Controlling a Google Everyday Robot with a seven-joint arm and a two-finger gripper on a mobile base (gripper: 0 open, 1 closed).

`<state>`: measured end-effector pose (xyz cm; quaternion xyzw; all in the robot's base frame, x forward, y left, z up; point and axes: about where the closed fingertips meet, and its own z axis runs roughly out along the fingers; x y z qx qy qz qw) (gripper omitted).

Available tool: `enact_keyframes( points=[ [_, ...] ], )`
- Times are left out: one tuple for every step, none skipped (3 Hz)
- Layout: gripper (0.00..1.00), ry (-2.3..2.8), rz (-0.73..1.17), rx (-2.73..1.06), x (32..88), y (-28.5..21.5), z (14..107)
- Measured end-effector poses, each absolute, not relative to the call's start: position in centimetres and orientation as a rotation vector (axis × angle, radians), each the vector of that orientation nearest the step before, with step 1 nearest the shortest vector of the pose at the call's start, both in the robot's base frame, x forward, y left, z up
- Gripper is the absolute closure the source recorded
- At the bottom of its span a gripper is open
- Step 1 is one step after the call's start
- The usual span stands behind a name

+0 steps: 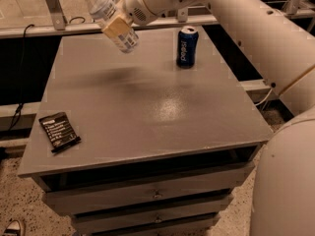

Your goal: Knock blue plastic bottle over

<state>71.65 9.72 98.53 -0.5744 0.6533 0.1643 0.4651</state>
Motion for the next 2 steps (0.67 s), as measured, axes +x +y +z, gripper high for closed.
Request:
enact_keyframes(
  points=[
    [1.00, 1.705, 0.379, -1.587, 69.0, 8.6, 95.3],
    [1.00, 1.795, 0.349, -1.735, 67.0, 7.5, 92.1]
  ],
)
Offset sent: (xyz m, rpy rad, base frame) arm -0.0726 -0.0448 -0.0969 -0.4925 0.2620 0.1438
